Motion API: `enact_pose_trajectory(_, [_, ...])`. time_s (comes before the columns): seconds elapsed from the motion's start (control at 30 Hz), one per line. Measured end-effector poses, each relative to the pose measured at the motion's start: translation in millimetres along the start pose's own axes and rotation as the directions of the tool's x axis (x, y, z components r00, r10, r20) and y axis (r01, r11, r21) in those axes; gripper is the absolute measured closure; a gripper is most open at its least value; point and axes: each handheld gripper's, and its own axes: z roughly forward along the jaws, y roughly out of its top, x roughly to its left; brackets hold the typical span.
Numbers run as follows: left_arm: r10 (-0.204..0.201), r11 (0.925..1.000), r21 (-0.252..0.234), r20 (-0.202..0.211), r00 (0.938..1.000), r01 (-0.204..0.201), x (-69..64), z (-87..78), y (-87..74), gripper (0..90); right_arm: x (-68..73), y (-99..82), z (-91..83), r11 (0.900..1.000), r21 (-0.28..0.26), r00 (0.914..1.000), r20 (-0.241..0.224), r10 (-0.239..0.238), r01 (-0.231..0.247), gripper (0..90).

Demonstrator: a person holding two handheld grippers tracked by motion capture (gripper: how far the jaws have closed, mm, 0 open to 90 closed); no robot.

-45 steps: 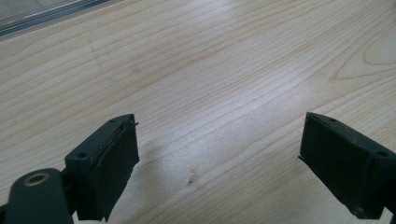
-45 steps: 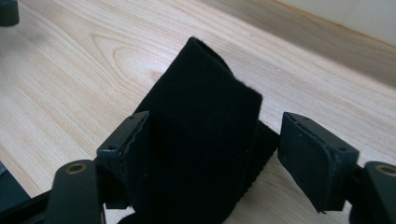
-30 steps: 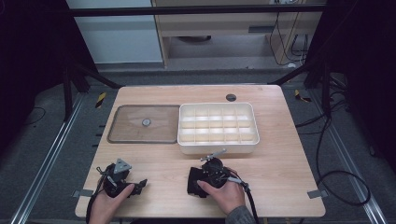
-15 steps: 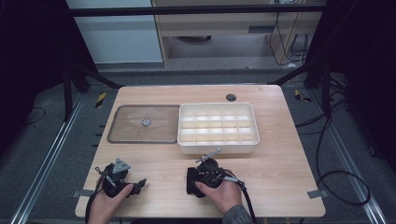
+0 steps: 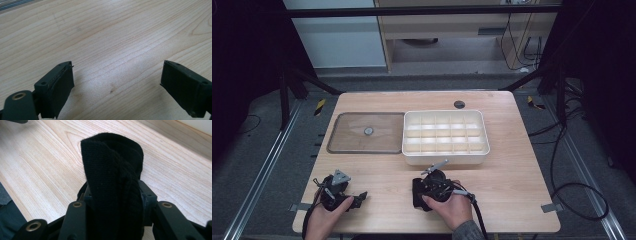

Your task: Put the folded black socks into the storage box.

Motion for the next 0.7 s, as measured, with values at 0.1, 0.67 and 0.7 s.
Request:
enact_pose_trajectory(0.1, [0.0,1.0,0.0,-0.001,1.0,0.0,0.0,0.3,-0.1,10.4,0.6,0.3,-2.6,1.0,-0.002,1.0,0.001,-0.006,0.006,60.8])
enact_pose_trajectory(0.67, [0.001,1.0,0.002,-0.013,0.9999,-0.001,1.4,2.7,-1.9,7.1,-13.7,2.6,-62.3,0.9942,-0.092,0.9965,0.068,-0.05,0.056,60.8])
enact_pose_trajectory(0.7, [0.004,1.0,0.003,-0.014,0.9999,-0.004,1.8,2.9,-1.9,7.0,-15.7,2.6,-68.0,0.9937,-0.094,0.9955,0.078,-0.053,0.061,60.8])
